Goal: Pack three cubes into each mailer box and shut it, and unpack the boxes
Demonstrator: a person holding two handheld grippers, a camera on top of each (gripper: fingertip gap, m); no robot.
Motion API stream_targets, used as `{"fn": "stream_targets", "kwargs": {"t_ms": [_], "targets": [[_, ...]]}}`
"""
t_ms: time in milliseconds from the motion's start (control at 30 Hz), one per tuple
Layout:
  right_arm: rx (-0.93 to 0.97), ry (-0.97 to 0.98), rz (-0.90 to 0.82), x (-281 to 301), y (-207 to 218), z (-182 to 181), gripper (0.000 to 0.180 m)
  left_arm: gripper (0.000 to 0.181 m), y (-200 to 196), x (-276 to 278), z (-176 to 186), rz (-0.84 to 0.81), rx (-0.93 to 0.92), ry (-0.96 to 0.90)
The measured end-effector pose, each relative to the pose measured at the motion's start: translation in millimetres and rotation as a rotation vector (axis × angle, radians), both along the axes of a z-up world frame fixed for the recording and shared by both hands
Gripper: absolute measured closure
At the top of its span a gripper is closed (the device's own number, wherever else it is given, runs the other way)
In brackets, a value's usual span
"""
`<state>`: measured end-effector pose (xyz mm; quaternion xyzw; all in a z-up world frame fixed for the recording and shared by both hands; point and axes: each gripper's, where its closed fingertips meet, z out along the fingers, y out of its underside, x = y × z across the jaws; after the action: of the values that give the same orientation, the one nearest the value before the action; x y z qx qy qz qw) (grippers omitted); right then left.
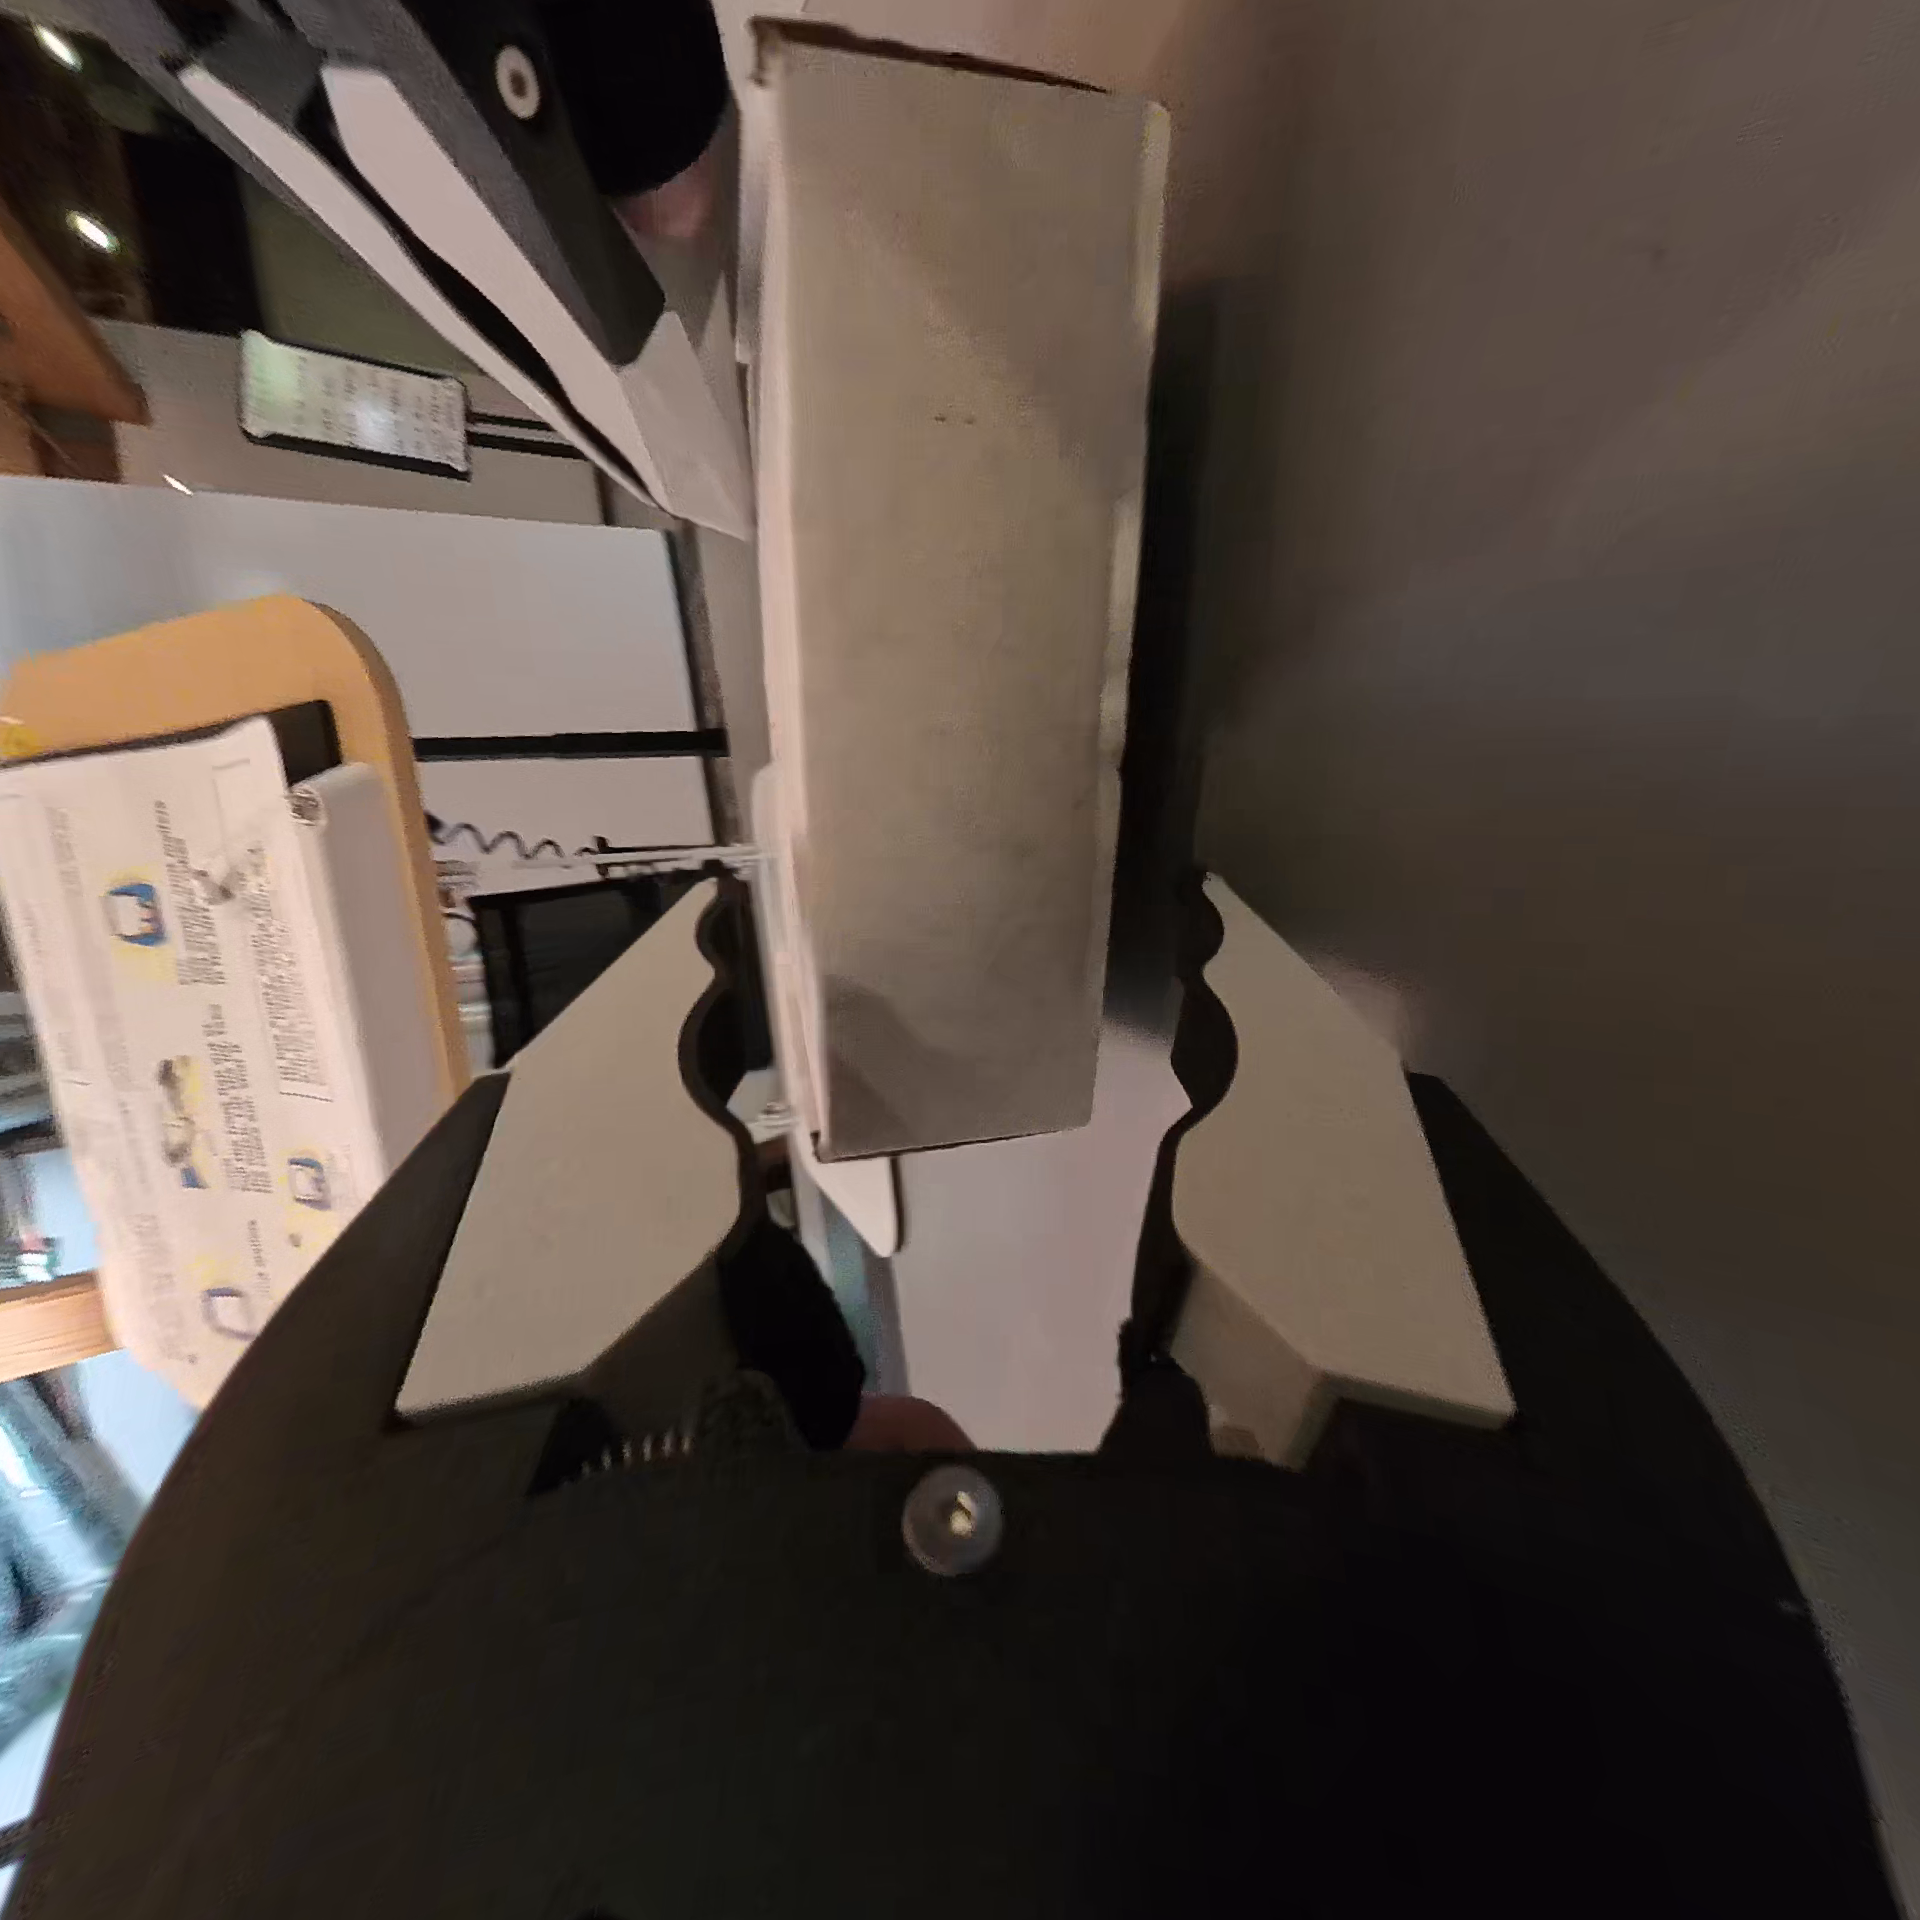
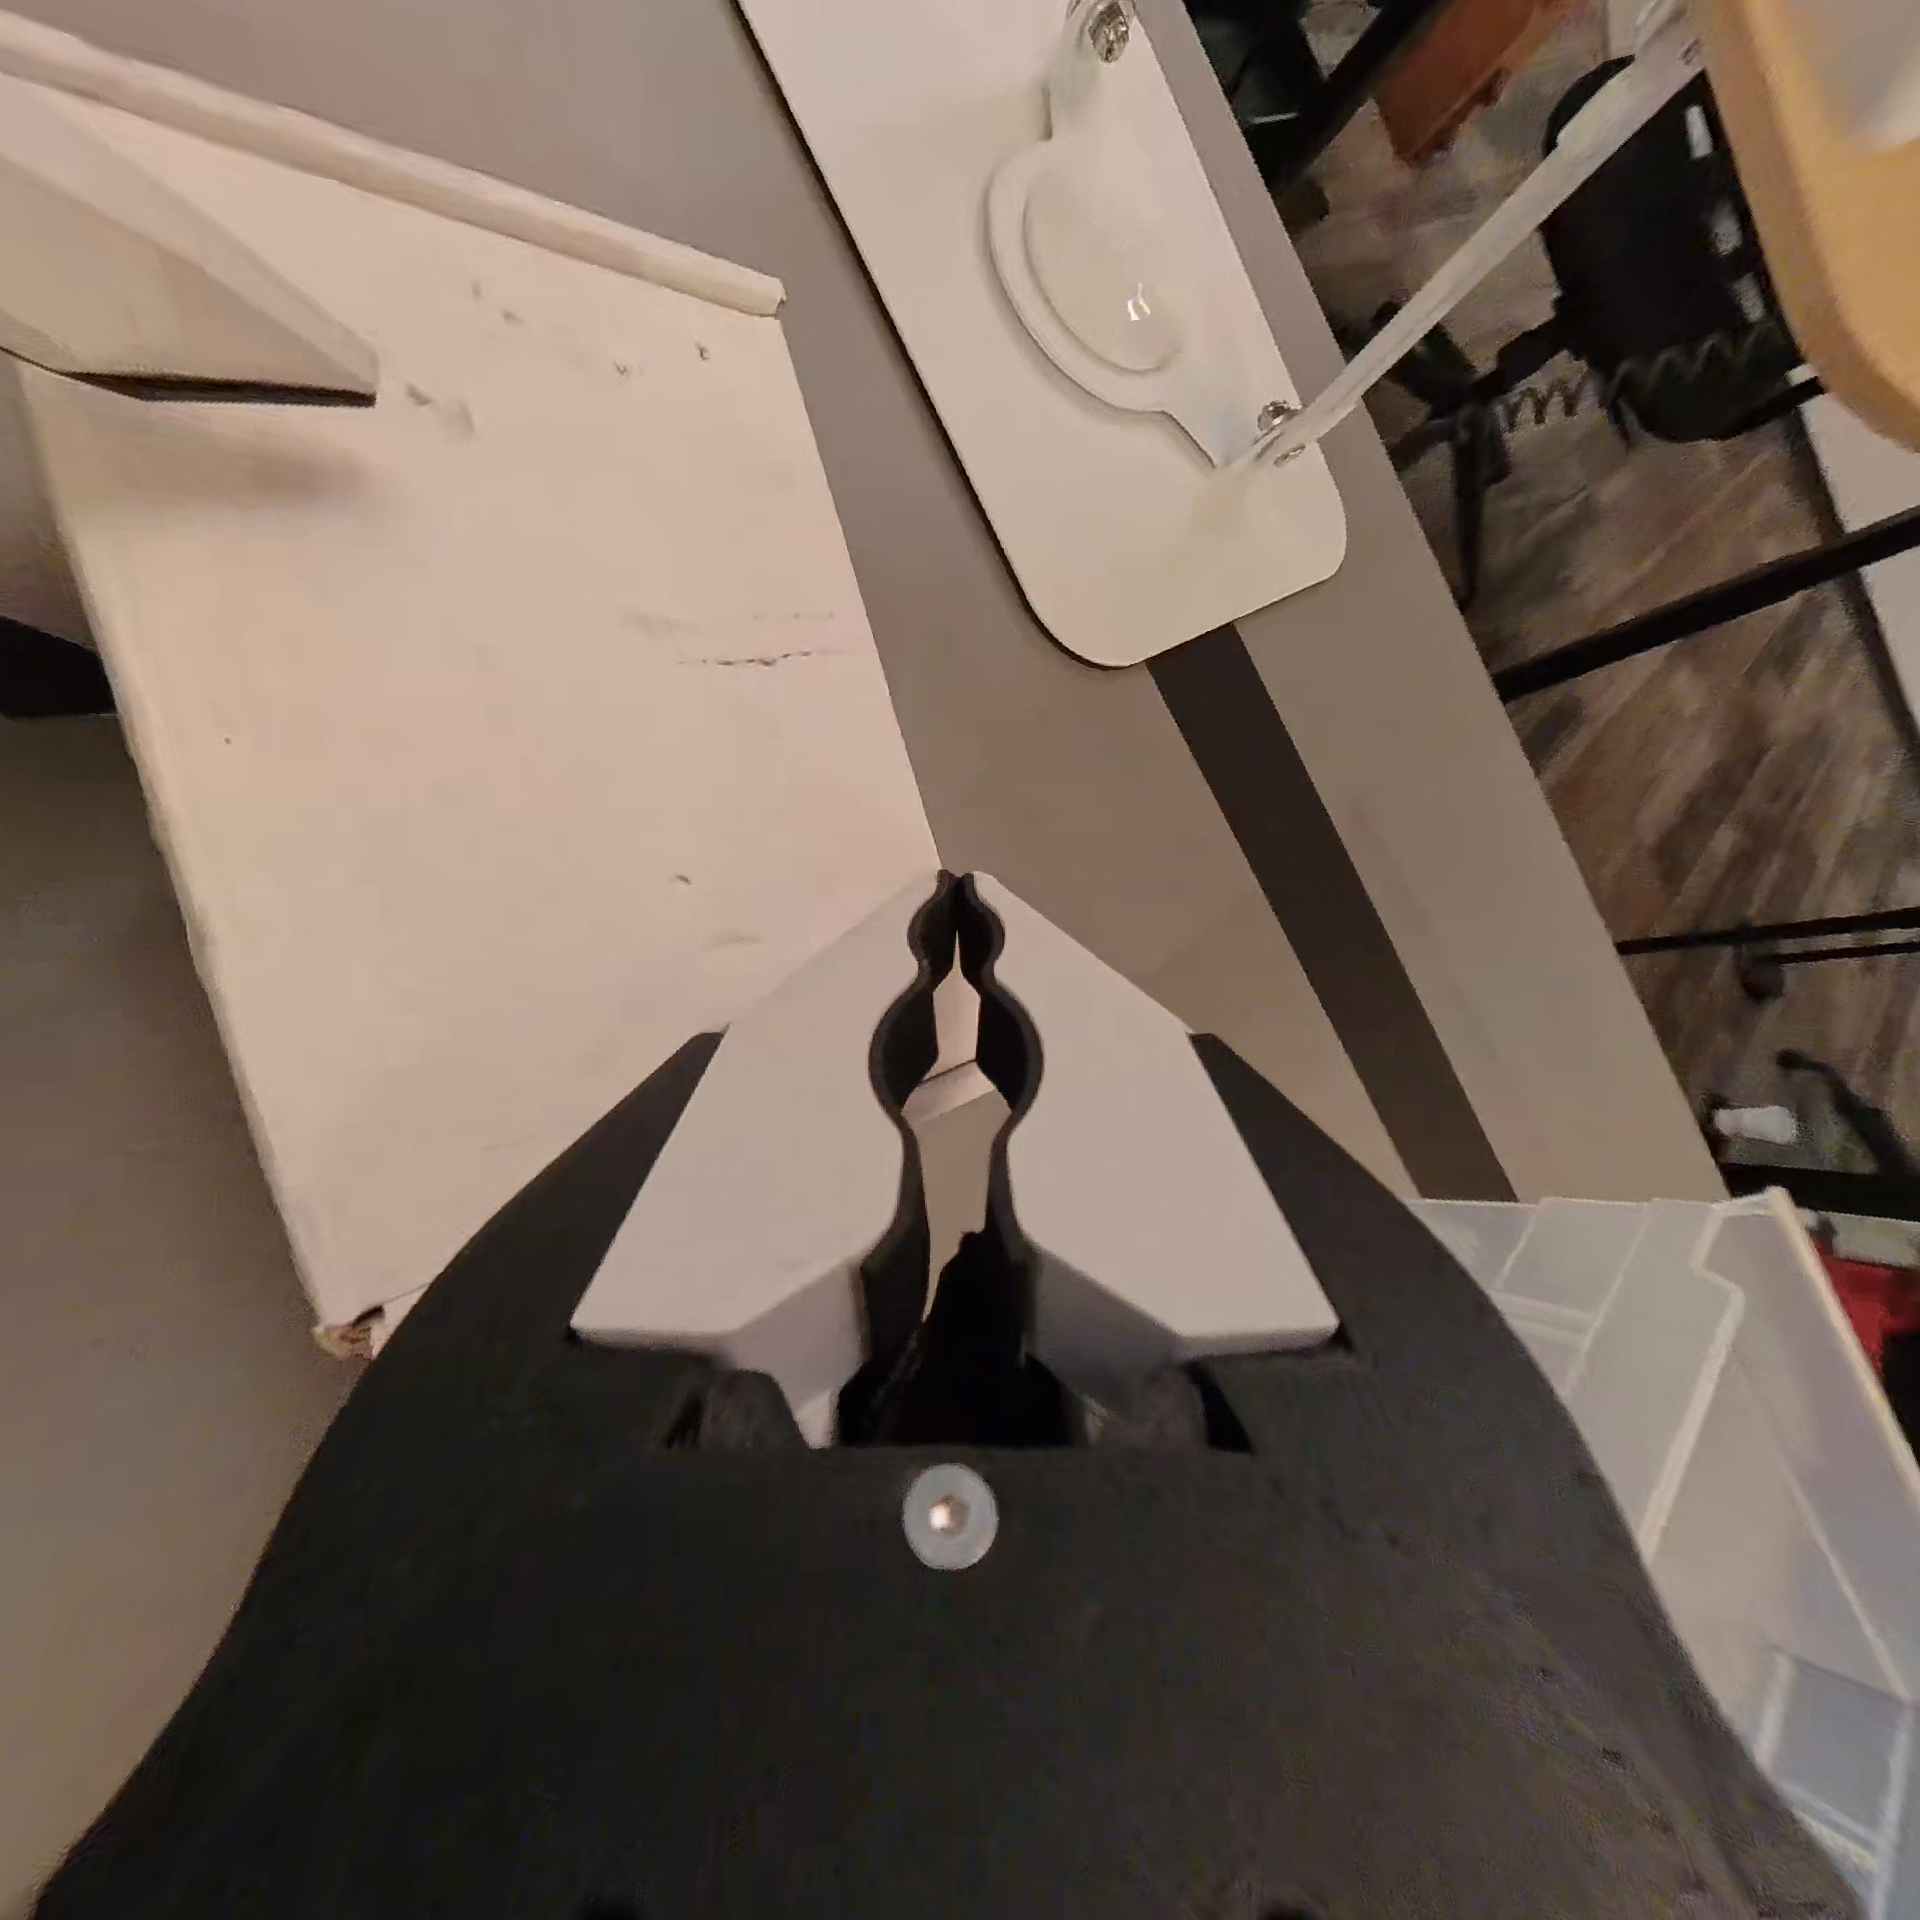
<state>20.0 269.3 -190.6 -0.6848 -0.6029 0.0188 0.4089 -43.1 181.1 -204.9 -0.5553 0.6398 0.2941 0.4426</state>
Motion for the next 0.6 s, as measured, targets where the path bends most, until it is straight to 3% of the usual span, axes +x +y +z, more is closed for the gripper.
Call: {"fn": "stream_targets", "kwargs": {"t_ms": [200, 600], "targets": [[0.007, 0.004, 0.019, 0.0, 2.4, -0.5, 0.18, 0.12, 9.9, 0.7, 4.0, -0.026, 0.138, 0.123], [0.065, -0.034, 0.041, -1.5, 0.4, 0.0, 0.18, 0.123, -5.8, 5.1, 0.1, -0.02, -0.167, 0.066]]}}
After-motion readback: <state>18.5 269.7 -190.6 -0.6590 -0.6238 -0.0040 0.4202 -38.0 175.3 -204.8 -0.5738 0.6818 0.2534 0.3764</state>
